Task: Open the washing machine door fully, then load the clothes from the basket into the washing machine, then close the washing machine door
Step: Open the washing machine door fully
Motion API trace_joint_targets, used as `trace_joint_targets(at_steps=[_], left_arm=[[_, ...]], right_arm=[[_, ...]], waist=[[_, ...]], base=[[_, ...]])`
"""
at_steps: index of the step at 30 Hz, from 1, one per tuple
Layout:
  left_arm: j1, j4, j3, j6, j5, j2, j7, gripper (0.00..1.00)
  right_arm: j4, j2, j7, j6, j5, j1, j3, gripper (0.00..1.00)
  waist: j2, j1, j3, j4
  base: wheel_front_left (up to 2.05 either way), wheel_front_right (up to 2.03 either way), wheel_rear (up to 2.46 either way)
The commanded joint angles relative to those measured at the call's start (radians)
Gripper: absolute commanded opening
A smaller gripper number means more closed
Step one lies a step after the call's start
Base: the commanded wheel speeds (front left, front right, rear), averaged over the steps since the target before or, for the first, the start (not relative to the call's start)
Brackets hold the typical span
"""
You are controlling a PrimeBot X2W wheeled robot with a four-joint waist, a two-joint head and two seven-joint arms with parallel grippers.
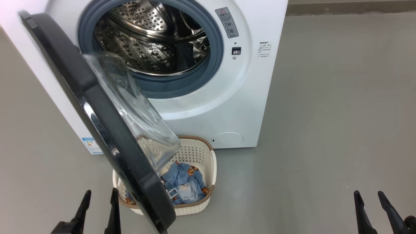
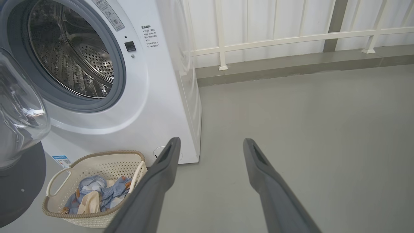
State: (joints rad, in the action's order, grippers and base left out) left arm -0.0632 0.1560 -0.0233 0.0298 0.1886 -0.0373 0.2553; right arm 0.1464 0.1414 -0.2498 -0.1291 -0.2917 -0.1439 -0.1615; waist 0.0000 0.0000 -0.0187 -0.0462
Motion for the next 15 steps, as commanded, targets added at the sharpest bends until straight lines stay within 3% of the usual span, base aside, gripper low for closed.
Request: trace_joint_targets(at_steps=[1, 2, 3, 15], left_arm=[[0.029, -0.030, 0.030, -0.009, 0.004, -0.013, 0.006, 1.00], [0.031, -0.029, 0.030, -0.011, 0.007, -0.013, 0.006, 0.42], [0.031, -0.025, 0.030, -0.014, 0.009, -0.013, 0.006, 0.00], [0.062, -0.088, 0.075, -0.058, 0.046, -0.013, 0.006, 0.00]], right_arm=[[-0.021, 0.018, -0.012, -0.002, 0.001, 0.017, 0.017, 1.00], [-0.022, 0.017, -0.012, -0.002, 0.000, 0.018, 0.015, 1.00], [-0.023, 0.017, -0.012, -0.002, -0.001, 0.019, 0.014, 1.00], [-0.040, 0.010, -0.012, -0.002, -0.002, 0.012, 0.004, 1.00]], waist=[[0.0000, 0.0000, -0.007, -0.007], [0.0000, 0.0000, -0.008, -0.009], [0.0000, 0.0000, -0.009, -0.012], [0.0000, 0.0000, -0.005, -0.050]], base=[[0.00, 0.00, 0.00], [0.00, 0.00, 0.00], [0.00, 0.00, 0.00], [0.00, 0.00, 0.00]])
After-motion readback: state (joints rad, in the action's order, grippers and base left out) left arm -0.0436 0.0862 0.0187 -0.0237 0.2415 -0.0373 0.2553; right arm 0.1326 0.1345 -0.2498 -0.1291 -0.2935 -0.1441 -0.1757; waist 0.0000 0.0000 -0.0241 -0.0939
